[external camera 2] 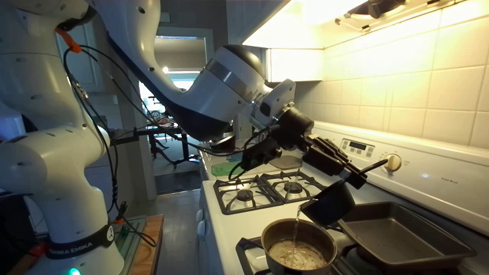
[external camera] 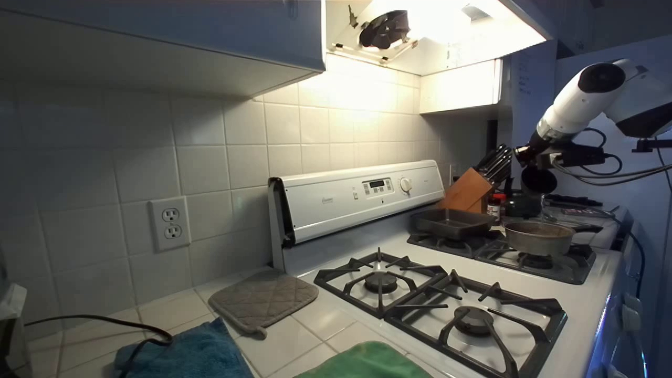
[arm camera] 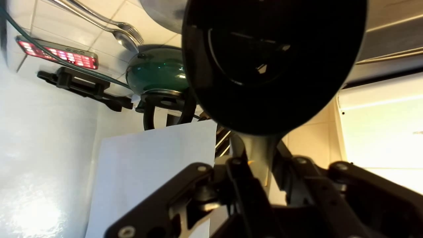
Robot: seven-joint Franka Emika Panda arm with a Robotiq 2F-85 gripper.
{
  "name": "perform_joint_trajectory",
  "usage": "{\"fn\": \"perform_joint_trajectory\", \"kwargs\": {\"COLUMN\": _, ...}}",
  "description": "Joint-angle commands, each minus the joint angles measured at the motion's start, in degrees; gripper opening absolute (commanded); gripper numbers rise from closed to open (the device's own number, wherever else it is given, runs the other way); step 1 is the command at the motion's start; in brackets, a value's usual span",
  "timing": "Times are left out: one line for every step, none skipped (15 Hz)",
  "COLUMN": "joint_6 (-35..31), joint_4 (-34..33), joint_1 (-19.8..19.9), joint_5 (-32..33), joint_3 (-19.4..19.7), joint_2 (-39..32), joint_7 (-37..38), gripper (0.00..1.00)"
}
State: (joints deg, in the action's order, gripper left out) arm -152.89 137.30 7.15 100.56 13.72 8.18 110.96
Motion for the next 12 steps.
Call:
{"fn": "perform_joint_trajectory", "kwargs": {"joint_6": 2.4, "joint_4": 2.0, "joint_1": -0.3, "joint_5": 3.4, "joint_3": -0.9, "joint_2": 2.6, "joint_7": 3.6, "gripper": 0.06}}
{"fn": "perform_joint_trajectory", "kwargs": {"joint_6": 2.7, "joint_4": 2.1, "joint_1": -0.3, "joint_5": 3.8, "joint_3": -1.1, "joint_2": 2.8, "joint_7": 4.0, "gripper": 0.06}}
{"fn": "perform_joint_trajectory", "kwargs": {"joint_6": 2.8, "joint_4": 2.2, "joint_1": -0.3, "joint_5": 4.3, "joint_3": -1.3, "joint_2": 2.9, "joint_7": 4.4, "gripper": 0.06}}
{"fn": "perform_joint_trajectory", "kwargs": {"joint_6": 3.0, "joint_4": 2.3, "joint_1": -0.3, "joint_5": 4.7, "joint_3": -1.5, "joint_2": 3.0, "joint_7": 4.7, "gripper": 0.06}}
{"fn": "perform_joint_trajectory", "kwargs": {"joint_6": 3.2, "joint_4": 2.3, "joint_1": -0.3, "joint_5": 5.1, "joint_3": -1.7, "joint_2": 3.0, "joint_7": 5.0, "gripper": 0.06}}
{"fn": "perform_joint_trajectory", "kwargs": {"joint_6": 3.4, "joint_4": 2.3, "joint_1": -0.3, "joint_5": 5.3, "joint_3": -1.8, "joint_2": 3.0, "joint_7": 5.1, "gripper": 0.06}}
{"fn": "perform_joint_trajectory", "kwargs": {"joint_6": 3.7, "joint_4": 2.4, "joint_1": -0.3, "joint_5": 5.6, "joint_3": -2.0, "joint_2": 3.1, "joint_7": 5.3, "gripper": 0.06}}
{"fn": "perform_joint_trajectory", "kwargs": {"joint_6": 4.0, "joint_4": 2.4, "joint_1": -0.3, "joint_5": 6.0, "joint_3": -2.2, "joint_2": 3.2, "joint_7": 5.5, "gripper": 0.06}}
{"fn": "perform_joint_trajectory", "kwargs": {"joint_6": 4.2, "joint_4": 2.4, "joint_1": -0.3, "joint_5": 6.6, "joint_3": -2.4, "joint_2": 3.2, "joint_7": 5.8, "gripper": 0.06}}
{"fn": "perform_joint_trajectory", "kwargs": {"joint_6": 4.5, "joint_4": 2.4, "joint_1": -0.3, "joint_5": 7.3, "joint_3": -2.6, "joint_2": 3.2, "joint_7": 6.2, "gripper": 0.06}}
{"fn": "perform_joint_trajectory", "kwargs": {"joint_6": 4.6, "joint_4": 2.4, "joint_1": -0.3, "joint_5": 7.7, "joint_3": -2.7, "joint_2": 3.2, "joint_7": 6.4, "gripper": 0.06}}
{"fn": "perform_joint_trajectory", "kwargs": {"joint_6": 4.9, "joint_4": 2.5, "joint_1": -0.3, "joint_5": 8.2, "joint_3": -2.9, "joint_2": 3.3, "joint_7": 6.7, "gripper": 0.06}}
